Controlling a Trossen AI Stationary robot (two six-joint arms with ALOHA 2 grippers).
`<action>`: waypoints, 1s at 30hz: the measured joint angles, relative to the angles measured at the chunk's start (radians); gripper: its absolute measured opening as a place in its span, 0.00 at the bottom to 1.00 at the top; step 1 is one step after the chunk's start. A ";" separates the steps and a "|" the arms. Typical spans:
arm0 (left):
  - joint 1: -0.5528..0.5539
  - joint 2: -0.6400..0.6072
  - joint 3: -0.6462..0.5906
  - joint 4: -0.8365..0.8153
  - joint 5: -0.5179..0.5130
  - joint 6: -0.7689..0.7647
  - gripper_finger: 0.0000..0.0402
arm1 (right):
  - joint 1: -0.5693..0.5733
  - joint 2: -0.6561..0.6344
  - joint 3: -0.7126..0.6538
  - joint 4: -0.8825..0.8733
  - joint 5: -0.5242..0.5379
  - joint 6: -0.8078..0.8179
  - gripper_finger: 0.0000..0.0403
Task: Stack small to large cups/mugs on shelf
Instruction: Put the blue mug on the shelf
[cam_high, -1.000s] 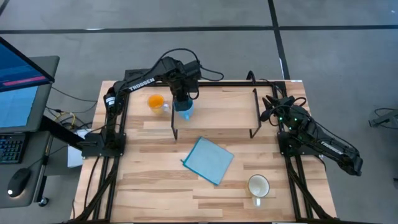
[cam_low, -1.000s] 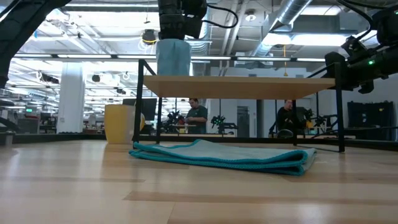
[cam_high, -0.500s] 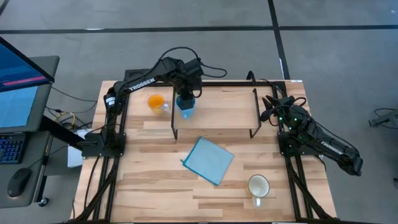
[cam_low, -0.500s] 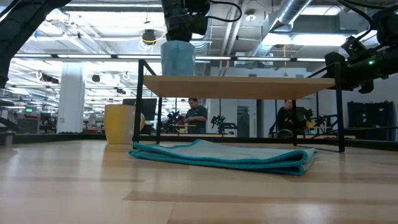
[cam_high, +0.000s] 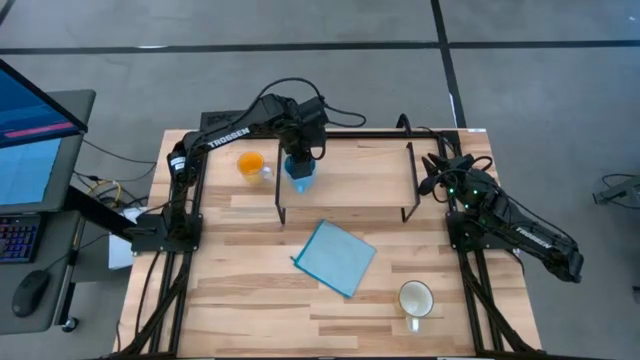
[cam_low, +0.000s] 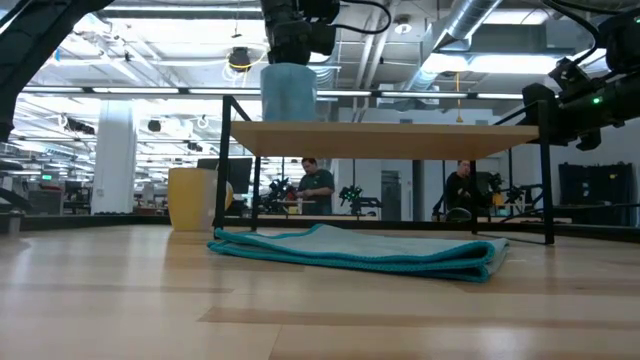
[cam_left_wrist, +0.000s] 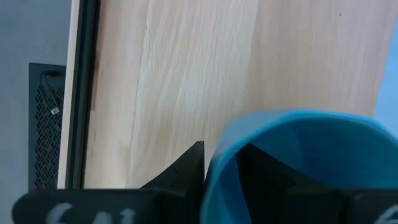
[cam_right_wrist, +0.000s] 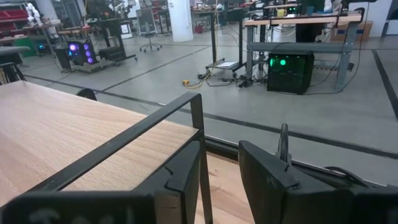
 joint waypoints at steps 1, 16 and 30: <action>0.000 0.000 0.000 0.000 -0.003 -0.004 0.21 | 0.000 0.000 0.000 0.000 0.000 0.000 0.33; -0.001 0.001 0.000 0.001 -0.050 0.024 0.20 | 0.000 0.000 0.000 0.000 0.000 -0.010 0.33; -0.001 0.001 0.000 0.040 -0.049 0.027 0.20 | 0.000 0.000 0.000 0.000 0.000 -0.010 0.33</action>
